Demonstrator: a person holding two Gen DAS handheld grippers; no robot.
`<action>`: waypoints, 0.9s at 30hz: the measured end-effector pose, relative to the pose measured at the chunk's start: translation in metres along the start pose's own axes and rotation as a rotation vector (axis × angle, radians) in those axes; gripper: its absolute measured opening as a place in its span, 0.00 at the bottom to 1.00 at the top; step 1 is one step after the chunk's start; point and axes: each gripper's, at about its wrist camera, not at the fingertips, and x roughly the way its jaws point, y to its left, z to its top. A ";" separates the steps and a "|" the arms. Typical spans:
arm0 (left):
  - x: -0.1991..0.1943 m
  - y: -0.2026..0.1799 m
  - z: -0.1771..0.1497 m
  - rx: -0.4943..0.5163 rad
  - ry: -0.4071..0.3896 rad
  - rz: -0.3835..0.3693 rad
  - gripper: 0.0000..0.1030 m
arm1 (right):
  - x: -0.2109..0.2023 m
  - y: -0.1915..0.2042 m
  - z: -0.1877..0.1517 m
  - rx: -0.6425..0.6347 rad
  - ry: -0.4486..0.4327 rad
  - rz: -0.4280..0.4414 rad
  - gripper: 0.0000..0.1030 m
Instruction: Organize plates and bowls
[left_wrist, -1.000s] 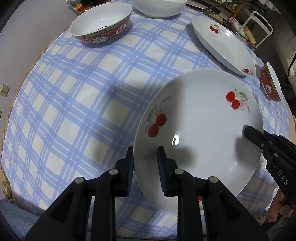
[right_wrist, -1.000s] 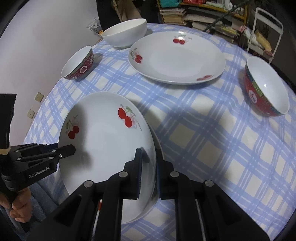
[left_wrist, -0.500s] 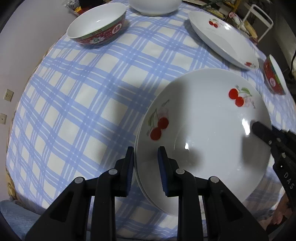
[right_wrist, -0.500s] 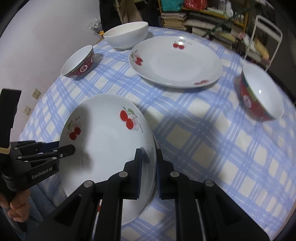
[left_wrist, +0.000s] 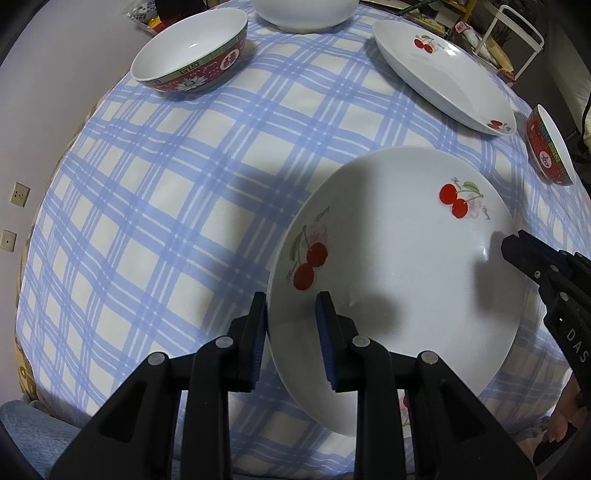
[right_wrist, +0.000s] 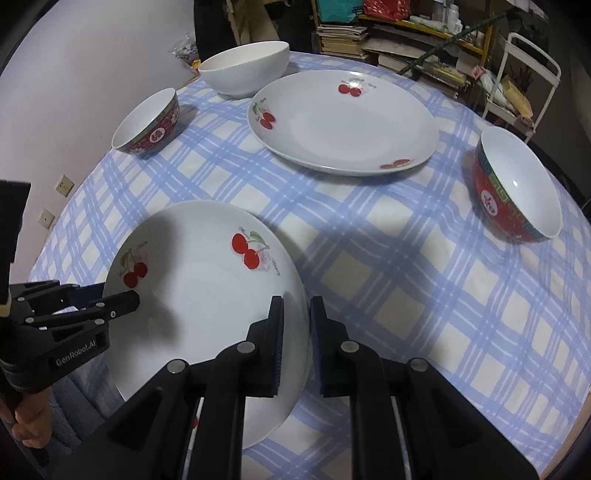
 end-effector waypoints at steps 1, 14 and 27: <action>0.000 0.000 0.000 -0.002 0.000 -0.002 0.25 | 0.000 0.000 0.000 0.002 0.000 0.001 0.16; -0.033 -0.007 0.016 0.059 -0.093 0.022 0.26 | -0.041 -0.029 0.038 0.026 -0.116 0.025 0.16; -0.068 -0.013 0.114 -0.006 -0.269 0.078 0.73 | -0.051 -0.076 0.118 -0.015 -0.220 -0.109 1.00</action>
